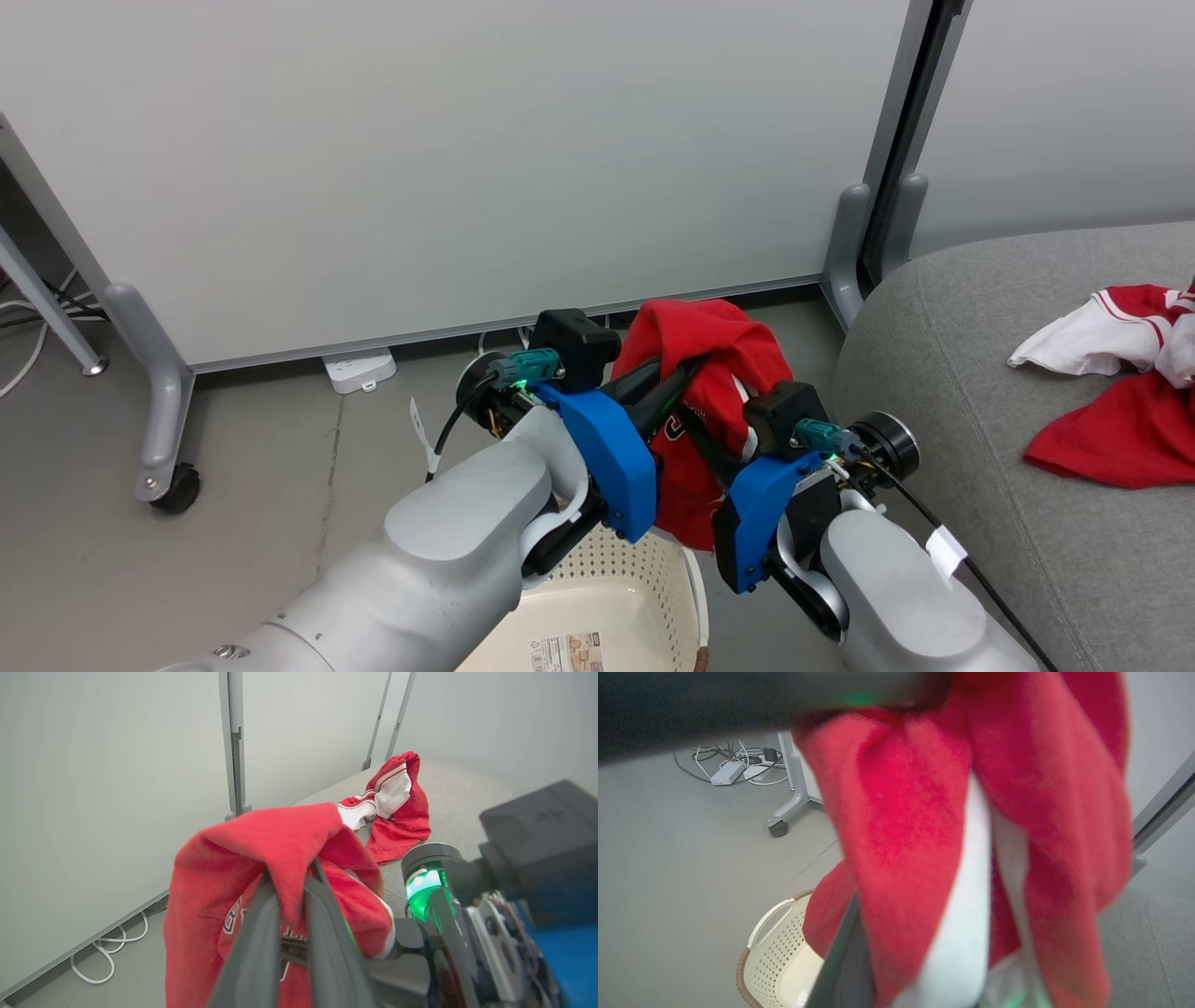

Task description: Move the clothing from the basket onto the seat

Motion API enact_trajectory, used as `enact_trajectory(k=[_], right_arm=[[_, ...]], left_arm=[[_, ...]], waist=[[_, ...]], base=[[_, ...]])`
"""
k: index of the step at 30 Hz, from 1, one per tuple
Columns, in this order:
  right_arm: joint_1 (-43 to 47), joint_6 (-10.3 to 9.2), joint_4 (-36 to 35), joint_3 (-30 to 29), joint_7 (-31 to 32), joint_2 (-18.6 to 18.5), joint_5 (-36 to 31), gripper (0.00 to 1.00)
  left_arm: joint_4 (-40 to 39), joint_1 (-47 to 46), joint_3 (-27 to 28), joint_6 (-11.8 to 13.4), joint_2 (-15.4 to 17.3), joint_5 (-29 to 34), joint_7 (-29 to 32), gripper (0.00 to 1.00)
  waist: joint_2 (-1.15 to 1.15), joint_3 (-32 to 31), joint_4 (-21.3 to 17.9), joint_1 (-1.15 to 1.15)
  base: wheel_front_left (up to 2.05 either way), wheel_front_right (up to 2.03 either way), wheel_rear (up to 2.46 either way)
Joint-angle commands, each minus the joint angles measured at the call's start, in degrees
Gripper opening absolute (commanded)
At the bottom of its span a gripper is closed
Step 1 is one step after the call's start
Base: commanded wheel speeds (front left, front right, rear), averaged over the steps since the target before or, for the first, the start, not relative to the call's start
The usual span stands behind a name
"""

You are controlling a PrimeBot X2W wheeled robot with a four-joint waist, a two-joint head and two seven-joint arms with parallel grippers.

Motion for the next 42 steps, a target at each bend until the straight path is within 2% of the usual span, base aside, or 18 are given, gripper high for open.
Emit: enact_trajectory(k=[1,14,28,29,30,31,32,37,42], right_arm=[[-0.6,-0.04,0.3,0.2,-0.4,0.1,0.1,0.0],[-2.0,-0.04,2.4,1.7,-2.8,0.6,0.8,0.0],[-2.3,-0.04,3.6,1.3,-3.7,1.0,1.4,0.0],[-2.4,-0.04,3.6,1.3,-3.7,1.0,1.4,0.0],[-2.4,-0.04,3.7,1.3,-3.8,1.1,1.5,0.0],[-2.5,-0.04,3.7,1.3,-3.9,1.1,1.5,0.0],[-2.6,-0.04,3.7,1.4,-3.8,1.1,1.6,0.0],[-2.7,-0.04,3.8,1.0,-4.3,1.0,1.8,0.0],[-2.5,-0.04,3.9,0.3,-4.4,0.5,1.7,0.0]], left_arm=[[0.0,0.3,-0.1,0.2,0.1,-0.2,-0.5,0.0],[1.7,-0.3,-0.3,0.3,0.1,-1.2,-1.2,0.0],[2.1,-0.6,-0.4,0.2,0.1,-1.6,-1.4,0.0],[2.1,-0.5,-0.4,0.3,0.1,-1.9,-1.4,0.03],[2.2,-0.6,-0.4,0.5,0.1,-1.9,-1.5,0.38],[2.2,-0.6,0.0,0.7,0.1,-1.8,-1.5,0.95],[2.2,-0.4,0.4,0.8,0.1,-1.9,-1.6,1.0],[1.4,1.4,4.2,1.2,0.2,0.1,-1.6,1.0],[-3.7,5.9,11.4,1.5,2.4,6.0,-1.6,1.0]], waist=[[0.0,0.0,-0.1,0.0],[0.0,0.0,-1.4,0.0],[0.0,0.3,-1.2,0.0],[0.0,0.4,-1.1,0.0],[0.0,0.4,-1.1,0.0],[0.0,0.5,-1.0,0.0],[0.0,0.5,-1.0,0.0],[0.0,0.8,-0.5,0.0],[0.0,1.0,0.1,0.0]], base=[[0.0,0.0,0.0],[0.0,0.0,0.0],[0.0,0.0,0.0],[0.0,0.0,0.0],[0.0,0.0,0.0],[0.0,0.0,0.0],[0.0,0.0,0.0],[0.0,0.0,0.0],[0.0,0.0,0.0]])
